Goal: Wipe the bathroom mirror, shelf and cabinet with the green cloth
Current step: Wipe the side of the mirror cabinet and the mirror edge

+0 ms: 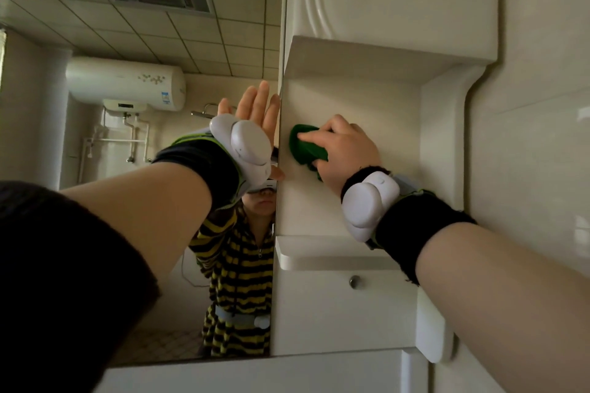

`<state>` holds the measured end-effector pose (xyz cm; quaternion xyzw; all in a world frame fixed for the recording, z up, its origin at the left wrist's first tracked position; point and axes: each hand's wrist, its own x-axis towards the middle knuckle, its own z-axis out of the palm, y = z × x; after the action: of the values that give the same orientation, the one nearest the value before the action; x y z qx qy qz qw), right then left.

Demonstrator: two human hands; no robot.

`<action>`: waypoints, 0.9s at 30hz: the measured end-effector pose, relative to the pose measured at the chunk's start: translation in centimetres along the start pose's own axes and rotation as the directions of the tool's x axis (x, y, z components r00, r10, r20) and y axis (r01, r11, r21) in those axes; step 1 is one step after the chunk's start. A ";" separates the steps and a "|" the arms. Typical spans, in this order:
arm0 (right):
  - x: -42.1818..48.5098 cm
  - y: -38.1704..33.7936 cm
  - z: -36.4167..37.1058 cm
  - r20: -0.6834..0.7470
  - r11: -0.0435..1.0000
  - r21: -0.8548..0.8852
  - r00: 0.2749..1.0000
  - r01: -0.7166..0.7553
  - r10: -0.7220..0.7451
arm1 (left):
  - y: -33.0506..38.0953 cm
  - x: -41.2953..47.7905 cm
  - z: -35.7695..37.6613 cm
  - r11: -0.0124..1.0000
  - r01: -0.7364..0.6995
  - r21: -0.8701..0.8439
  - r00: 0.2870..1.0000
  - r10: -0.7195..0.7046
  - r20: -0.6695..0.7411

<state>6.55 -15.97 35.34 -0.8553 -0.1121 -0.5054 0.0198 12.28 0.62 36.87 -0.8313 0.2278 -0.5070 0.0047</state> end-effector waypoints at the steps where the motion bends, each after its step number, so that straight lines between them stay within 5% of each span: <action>1: -0.2 0.0 0.1 0.015 1.000 0.002 1.000 0.001 -0.001 | 0.0 0.0 0.0 1.000 0.001 -0.008 1.000 -0.001 0.000; 9: -1.8 -0.2 0.3 0.082 1.000 0.014 0.996 0.027 -0.028 | 0.0 0.1 0.1 0.999 -0.004 0.042 1.000 0.004 0.006; 16: -3.5 -0.1 0.1 0.144 0.999 -0.010 0.989 0.045 -0.044 | 0.5 0.2 2.0 0.994 0.006 0.107 0.982 0.014 -0.188; 27: -4.6 -0.7 -0.5 0.470 0.996 -0.047 0.881 0.079 -0.048 | 2.4 0.3 2.0 0.972 0.132 0.196 0.988 -0.114 -0.101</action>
<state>3.82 -16.16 31.60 -0.9482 -0.1250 -0.2875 -0.0520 13.14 -2.09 35.57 -0.8155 0.1230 -0.5635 0.0477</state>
